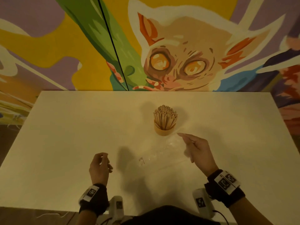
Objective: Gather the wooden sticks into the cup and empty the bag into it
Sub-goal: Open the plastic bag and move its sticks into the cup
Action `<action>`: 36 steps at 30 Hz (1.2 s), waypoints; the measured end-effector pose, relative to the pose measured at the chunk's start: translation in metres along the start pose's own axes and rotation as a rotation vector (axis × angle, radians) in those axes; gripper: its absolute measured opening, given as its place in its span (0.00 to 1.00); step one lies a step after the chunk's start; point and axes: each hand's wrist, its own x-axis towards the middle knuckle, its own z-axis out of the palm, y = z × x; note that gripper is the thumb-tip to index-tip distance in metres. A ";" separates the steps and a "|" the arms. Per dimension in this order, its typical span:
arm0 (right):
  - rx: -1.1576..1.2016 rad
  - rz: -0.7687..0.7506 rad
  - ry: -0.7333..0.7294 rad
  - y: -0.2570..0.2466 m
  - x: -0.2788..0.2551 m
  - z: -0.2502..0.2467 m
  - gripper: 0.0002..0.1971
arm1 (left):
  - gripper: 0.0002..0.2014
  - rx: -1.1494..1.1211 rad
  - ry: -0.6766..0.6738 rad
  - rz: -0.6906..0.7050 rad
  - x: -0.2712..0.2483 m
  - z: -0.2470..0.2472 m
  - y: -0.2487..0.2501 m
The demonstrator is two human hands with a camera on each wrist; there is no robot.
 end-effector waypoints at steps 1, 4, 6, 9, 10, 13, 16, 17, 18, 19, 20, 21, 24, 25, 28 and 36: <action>-0.008 -0.012 -0.070 -0.010 0.000 -0.002 0.13 | 0.06 0.018 -0.050 0.077 -0.004 0.001 0.014; -0.069 -0.055 -0.269 -0.042 0.003 -0.006 0.12 | 0.17 -0.023 -0.364 0.245 -0.020 0.021 0.063; -0.108 -0.100 -0.370 -0.061 0.006 -0.008 0.12 | 0.30 -0.037 -0.645 0.293 -0.033 0.047 0.087; -0.172 -0.220 -0.525 -0.083 0.010 -0.011 0.12 | 0.35 -0.093 -0.993 0.254 -0.057 0.085 0.103; -0.223 -0.264 -0.543 -0.087 0.013 -0.014 0.12 | 0.30 -0.123 -1.041 0.224 -0.063 0.092 0.105; -0.482 -0.449 -0.441 -0.092 0.029 -0.035 0.13 | 0.10 -0.250 -1.035 0.144 -0.072 0.101 0.105; -0.573 -0.518 -0.200 -0.095 0.050 -0.060 0.14 | 0.03 -0.279 -0.915 0.151 -0.073 0.097 0.104; -0.583 -0.563 -0.107 -0.097 0.051 -0.065 0.14 | 0.05 -0.267 -0.874 0.153 -0.073 0.096 0.104; -0.615 -0.641 -0.032 -0.097 0.049 -0.065 0.14 | 0.07 -0.255 -0.832 0.151 -0.072 0.095 0.105; -0.662 -0.733 -0.007 -0.097 0.044 -0.061 0.15 | 0.08 -0.257 -0.795 0.136 -0.072 0.093 0.105; -0.718 -0.834 -0.052 -0.096 0.035 -0.052 0.16 | 0.10 -0.265 -0.771 0.113 -0.072 0.092 0.106; -0.783 -0.916 -0.164 -0.092 0.024 -0.040 0.18 | 0.12 -0.274 -0.761 0.094 -0.071 0.091 0.107; -0.990 -0.925 -0.567 -0.065 -0.004 -0.001 0.28 | 0.15 -0.256 -0.810 0.118 -0.071 0.087 0.110; -1.022 -0.874 -0.617 -0.057 -0.005 0.005 0.29 | 0.14 -0.258 -0.842 0.133 -0.072 0.085 0.112; -0.931 -0.737 -0.571 -0.051 0.009 0.000 0.29 | 0.12 -0.349 -0.919 0.079 -0.074 0.078 0.118; -0.325 -0.150 -0.506 -0.044 0.015 -0.006 0.27 | 0.10 -0.491 -0.783 0.068 -0.071 0.071 0.120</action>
